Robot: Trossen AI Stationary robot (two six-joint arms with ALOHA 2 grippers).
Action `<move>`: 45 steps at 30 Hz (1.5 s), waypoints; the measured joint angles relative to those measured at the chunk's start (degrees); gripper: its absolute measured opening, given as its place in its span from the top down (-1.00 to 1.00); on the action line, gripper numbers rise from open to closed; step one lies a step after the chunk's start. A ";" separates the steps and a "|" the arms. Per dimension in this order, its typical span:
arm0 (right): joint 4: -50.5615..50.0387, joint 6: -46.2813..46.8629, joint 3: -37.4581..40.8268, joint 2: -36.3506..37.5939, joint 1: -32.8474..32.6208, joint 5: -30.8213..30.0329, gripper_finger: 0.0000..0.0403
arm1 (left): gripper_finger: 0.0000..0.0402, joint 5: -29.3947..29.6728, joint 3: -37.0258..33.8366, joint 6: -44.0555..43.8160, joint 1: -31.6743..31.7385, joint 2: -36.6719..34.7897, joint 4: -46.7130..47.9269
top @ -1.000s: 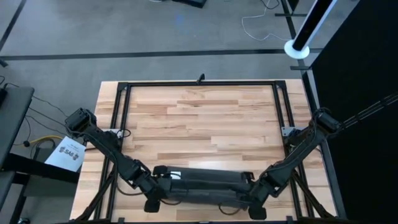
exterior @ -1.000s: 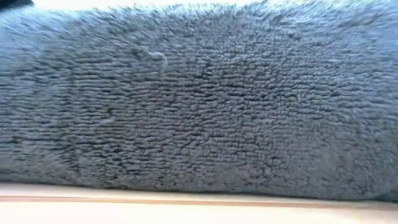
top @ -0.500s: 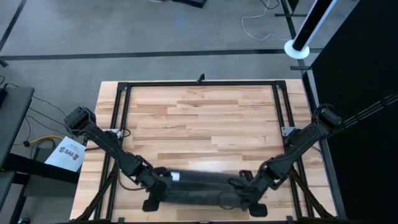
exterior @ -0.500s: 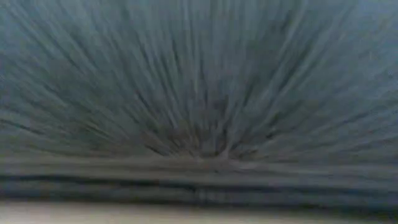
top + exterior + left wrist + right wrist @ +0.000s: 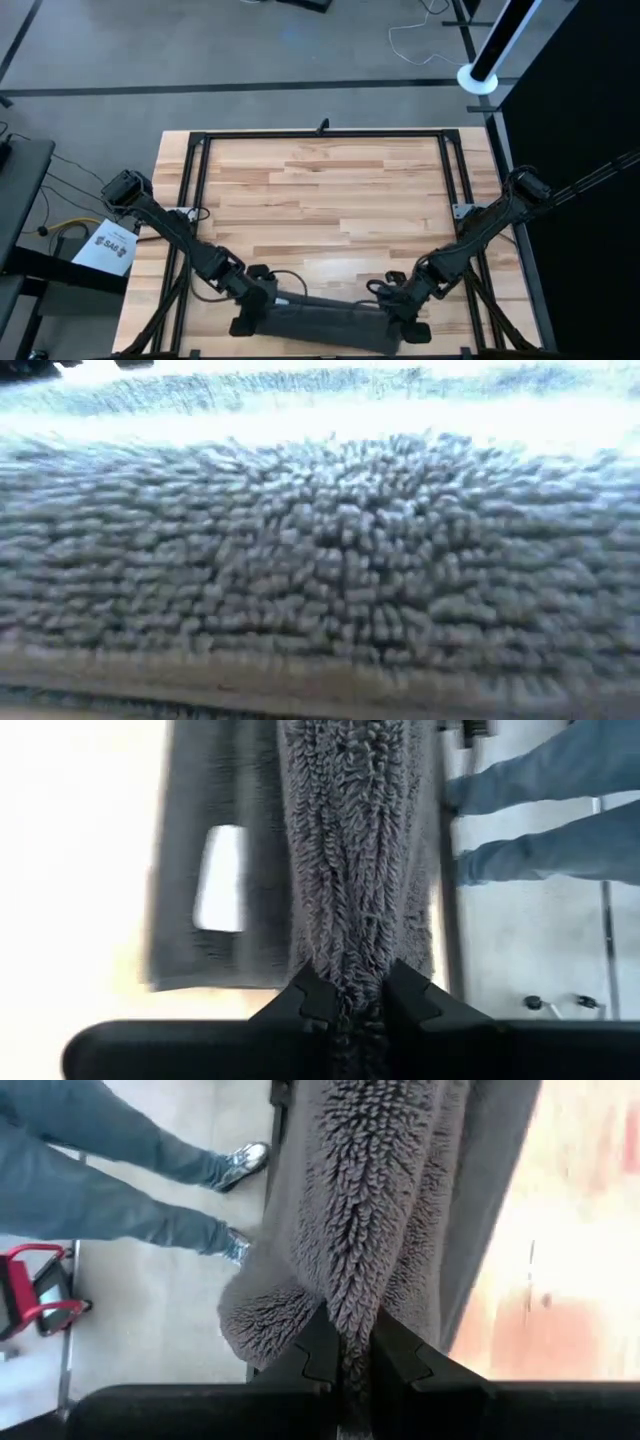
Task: Roll towel
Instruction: Roll the gray towel
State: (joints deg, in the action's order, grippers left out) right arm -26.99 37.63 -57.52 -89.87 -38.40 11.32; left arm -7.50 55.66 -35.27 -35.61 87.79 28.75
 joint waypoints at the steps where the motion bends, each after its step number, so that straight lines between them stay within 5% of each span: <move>1: 0.97 -0.01 0.76 0.14 0.23 0.55 0.93 | 0.89 -0.45 -0.33 0.57 0.32 0.24 -0.51; 18: -0.23 -6.30 1.72 -0.16 3.35 2.66 0.93 | 0.89 -2.34 -0.63 3.61 2.87 1.51 -0.47; 45: 0.65 -12.28 1.82 -0.54 7.33 2.06 0.93 | 0.89 2.76 -0.58 -5.75 1.26 1.40 -2.13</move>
State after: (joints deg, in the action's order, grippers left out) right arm -26.34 25.35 -55.70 -90.41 -31.07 13.38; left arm -4.74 55.07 -41.01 -34.35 89.19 26.62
